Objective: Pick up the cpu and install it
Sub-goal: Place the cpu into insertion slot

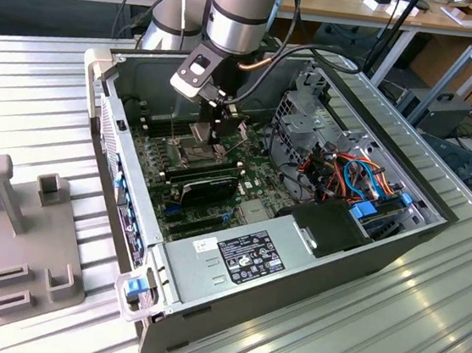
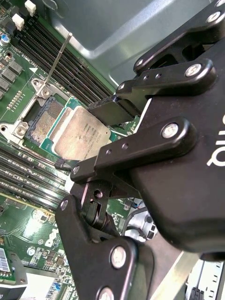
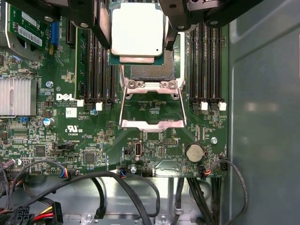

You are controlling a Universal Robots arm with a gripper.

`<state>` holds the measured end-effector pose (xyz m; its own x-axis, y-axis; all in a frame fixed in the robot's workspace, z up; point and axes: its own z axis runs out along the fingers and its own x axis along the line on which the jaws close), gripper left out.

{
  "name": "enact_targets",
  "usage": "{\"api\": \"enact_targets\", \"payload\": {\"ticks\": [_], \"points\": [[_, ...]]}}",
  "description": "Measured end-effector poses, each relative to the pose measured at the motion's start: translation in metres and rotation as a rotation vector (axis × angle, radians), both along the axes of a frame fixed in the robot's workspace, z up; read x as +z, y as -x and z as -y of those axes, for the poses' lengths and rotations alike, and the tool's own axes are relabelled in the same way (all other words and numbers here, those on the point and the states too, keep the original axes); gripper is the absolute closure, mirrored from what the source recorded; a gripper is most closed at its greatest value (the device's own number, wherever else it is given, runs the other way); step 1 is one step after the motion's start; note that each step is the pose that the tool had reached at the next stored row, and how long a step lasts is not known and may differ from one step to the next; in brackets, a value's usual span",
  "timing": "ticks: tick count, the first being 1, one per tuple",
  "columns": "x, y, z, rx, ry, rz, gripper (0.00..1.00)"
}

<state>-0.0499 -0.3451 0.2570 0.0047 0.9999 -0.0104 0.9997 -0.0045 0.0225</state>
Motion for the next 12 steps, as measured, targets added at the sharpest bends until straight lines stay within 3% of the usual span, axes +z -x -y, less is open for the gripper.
{"api": "enact_targets", "payload": {"ticks": [6,12], "points": [[-0.0074,0.0000,0.0000,0.000,0.0000,0.0000,0.46],[-0.0089,0.0000,-0.0009,0.017,0.0000,0.0000,0.46]]}}
